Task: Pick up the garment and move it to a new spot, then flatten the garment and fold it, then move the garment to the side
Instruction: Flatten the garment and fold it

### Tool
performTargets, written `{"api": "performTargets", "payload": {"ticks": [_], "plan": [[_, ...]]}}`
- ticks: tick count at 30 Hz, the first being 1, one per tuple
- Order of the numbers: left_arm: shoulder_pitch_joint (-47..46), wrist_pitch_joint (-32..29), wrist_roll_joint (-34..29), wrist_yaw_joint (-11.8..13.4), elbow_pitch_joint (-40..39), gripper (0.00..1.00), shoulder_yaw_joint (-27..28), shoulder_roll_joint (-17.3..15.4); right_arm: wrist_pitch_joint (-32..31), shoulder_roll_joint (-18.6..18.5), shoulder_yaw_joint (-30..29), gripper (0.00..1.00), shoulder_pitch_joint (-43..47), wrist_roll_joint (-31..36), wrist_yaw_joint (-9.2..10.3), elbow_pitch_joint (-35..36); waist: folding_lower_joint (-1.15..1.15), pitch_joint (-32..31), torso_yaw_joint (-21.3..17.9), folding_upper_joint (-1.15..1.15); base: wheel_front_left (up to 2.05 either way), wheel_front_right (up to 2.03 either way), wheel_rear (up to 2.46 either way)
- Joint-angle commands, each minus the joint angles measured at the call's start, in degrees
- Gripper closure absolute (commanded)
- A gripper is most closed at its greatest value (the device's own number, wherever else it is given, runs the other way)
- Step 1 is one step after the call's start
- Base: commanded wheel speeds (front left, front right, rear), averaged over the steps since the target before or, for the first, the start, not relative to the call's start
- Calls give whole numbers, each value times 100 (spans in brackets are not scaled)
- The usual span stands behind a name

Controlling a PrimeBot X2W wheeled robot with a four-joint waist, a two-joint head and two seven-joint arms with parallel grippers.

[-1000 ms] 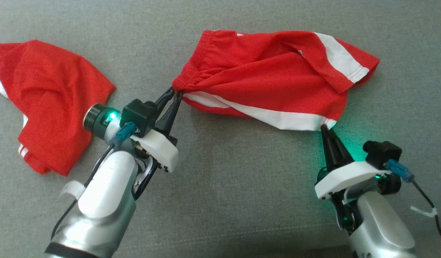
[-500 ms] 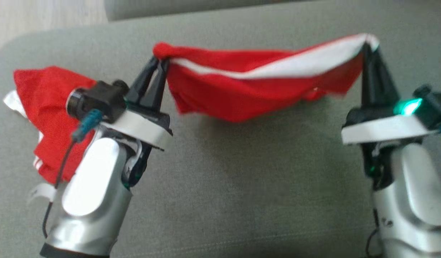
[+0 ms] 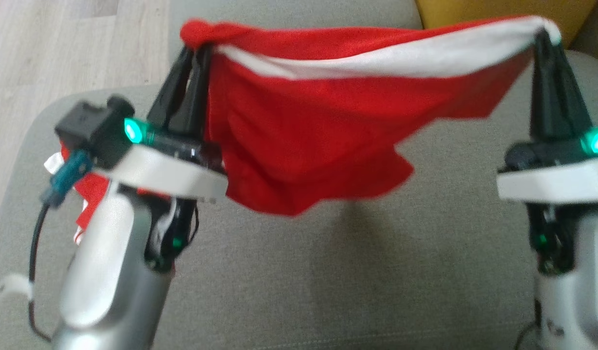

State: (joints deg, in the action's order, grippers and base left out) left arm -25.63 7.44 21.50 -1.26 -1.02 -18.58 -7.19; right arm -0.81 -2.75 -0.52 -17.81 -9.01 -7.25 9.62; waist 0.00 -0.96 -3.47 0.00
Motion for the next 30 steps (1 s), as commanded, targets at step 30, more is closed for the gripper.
{"api": "performTargets", "payload": {"ticks": [30], "plan": [[-4162,-1402,552,-462,1264,100,529,-683,-342,-346,43,100,-4693,725,-24,-1944,0,2938,-365,0,0,0,0]]}}
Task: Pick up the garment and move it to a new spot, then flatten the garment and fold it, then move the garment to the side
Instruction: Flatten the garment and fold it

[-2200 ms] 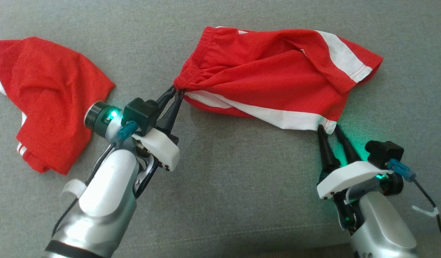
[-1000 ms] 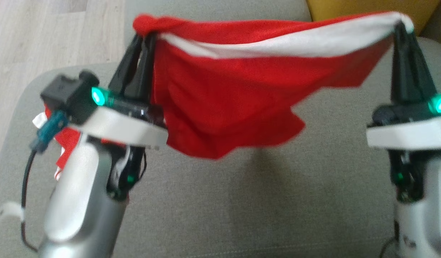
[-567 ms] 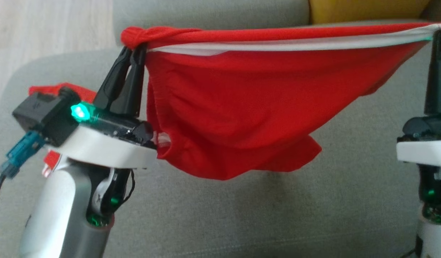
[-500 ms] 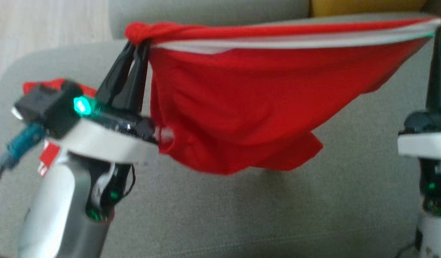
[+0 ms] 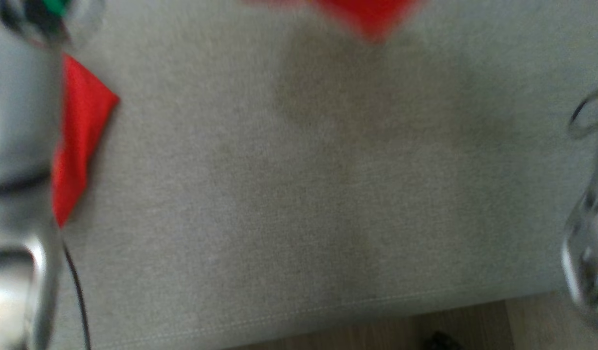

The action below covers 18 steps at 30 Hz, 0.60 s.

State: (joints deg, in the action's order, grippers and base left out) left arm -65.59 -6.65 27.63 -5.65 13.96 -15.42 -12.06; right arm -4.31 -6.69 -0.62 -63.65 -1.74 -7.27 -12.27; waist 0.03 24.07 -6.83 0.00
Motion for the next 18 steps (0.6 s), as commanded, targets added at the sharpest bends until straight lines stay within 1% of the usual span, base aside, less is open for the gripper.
{"api": "performTargets", "payload": {"ticks": [1,4,6,8,12,15,18], "plan": [[-494,181,-117,-32,6,100,239,-188,201,46,12,100,-430,123,-22,-25,-3,532,-29,0,0,0,0],[-1215,831,-273,-91,621,100,180,-153,745,77,-91,100,-1128,496,-22,-776,-3,719,-14,0,0,0,0],[-1480,1173,-219,-108,1021,100,201,-32,1044,132,-215,100,-1373,622,-22,-1211,-3,798,14,0,0,0,0],[-1609,1447,-202,-130,1354,100,110,81,1198,198,-324,100,-1454,659,-22,-1640,-3,883,55,0,0,0,0],[-1439,1787,-147,-166,1927,100,-226,263,1376,278,-243,100,-1270,666,-22,-2447,-3,966,125,0,0,0,0],[-1095,1958,-109,-177,2218,100,-504,319,1460,288,-84,100,-1017,626,-22,-2992,-3,957,184,0,0,0,0],[-616,2069,-33,-181,2384,100,-820,330,1519,214,100,100,-712,551,-22,-3429,-3,854,247,0,0,0,0]]}}
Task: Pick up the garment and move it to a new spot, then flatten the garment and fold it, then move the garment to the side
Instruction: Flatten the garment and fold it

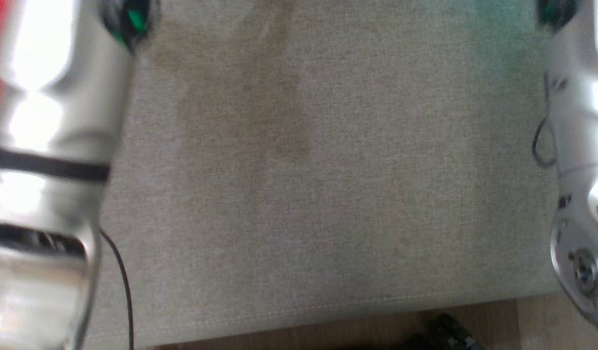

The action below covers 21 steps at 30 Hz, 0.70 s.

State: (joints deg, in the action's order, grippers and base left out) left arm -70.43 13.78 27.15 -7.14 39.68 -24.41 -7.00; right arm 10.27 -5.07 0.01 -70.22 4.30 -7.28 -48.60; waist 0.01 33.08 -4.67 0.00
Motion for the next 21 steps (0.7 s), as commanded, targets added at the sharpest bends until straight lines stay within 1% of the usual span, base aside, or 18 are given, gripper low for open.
{"api": "performTargets", "payload": {"ticks": [1,6,11,12,16,21], "plan": [[46,50,29,-33,-165,100,-62,-196,72,11,122,100,47,-99,-21,73,-1,-93,47,0,0,0,0],[999,109,221,-34,-148,100,-558,-316,65,-242,607,100,582,-414,-21,-450,-1,-463,119,0,0,0,0],[1815,119,156,-34,-311,100,-902,-444,-57,-543,1140,100,1140,-825,-21,-705,-1,-922,172,0,0,0,0],[1815,119,156,-34,-311,100,-902,-444,-57,-543,1140,100,1140,-825,-21,-705,-1,-922,172,0,0,0,0],[2358,120,36,-34,-461,100,-1071,-471,-246,-841,1603,100,1583,-1219,-21,-727,-1,-1268,218,0,0,0,0],[2948,121,-55,-35,-659,100,-1178,-415,-523,-1247,2221,100,2150,-1759,-21,-495,-1,-1697,233,0,0,0,0]]}}
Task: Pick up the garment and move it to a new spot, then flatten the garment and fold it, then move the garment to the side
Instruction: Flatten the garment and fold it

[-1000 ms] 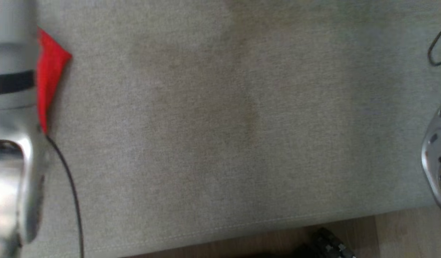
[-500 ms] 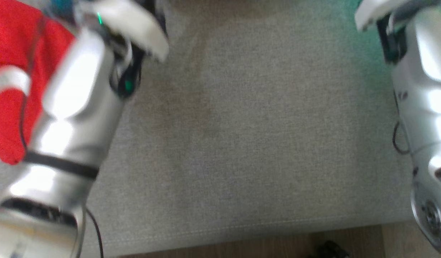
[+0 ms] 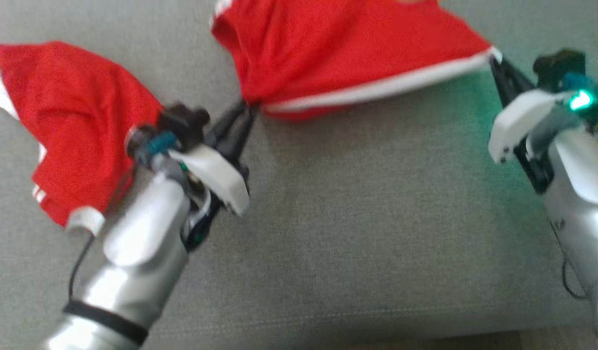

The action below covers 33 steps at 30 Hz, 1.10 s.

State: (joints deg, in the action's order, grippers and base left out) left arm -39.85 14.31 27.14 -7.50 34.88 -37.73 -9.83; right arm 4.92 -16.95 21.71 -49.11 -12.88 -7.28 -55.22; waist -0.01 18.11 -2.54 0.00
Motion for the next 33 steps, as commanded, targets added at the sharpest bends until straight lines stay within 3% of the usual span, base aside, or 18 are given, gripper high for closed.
{"api": "performTargets", "payload": {"ticks": [1,12,15,21,27,33], "plan": [[4,68,-74,2,-223,100,134,-129,-49,-141,163,100,158,-159,-21,248,1,-288,15,0,0,0,0],[1410,68,-98,90,-885,100,-78,-113,-891,-1235,882,100,1629,-1370,-21,1573,1,-1287,-213,0,0,0,0],[1899,28,-40,216,-1290,100,-182,-117,-1248,-1657,764,100,2253,-1689,-21,2217,1,-1496,-311,0,0,0,0],[2458,-236,-6,361,-2020,100,-454,-101,-1742,-2161,181,100,3222,-1853,-21,3206,1,-1559,-336,0,0,0,0],[2666,-422,21,506,-2533,100,-535,-139,-2147,-2237,-669,100,3753,-1640,-21,4145,1,-1489,-235,0,0,0,0],[2500,-501,119,563,-2767,100,-428,-100,-2600,-2090,-1131,100,3644,-1175,-21,4905,1,-1311,20,0,0,0,0]]}}
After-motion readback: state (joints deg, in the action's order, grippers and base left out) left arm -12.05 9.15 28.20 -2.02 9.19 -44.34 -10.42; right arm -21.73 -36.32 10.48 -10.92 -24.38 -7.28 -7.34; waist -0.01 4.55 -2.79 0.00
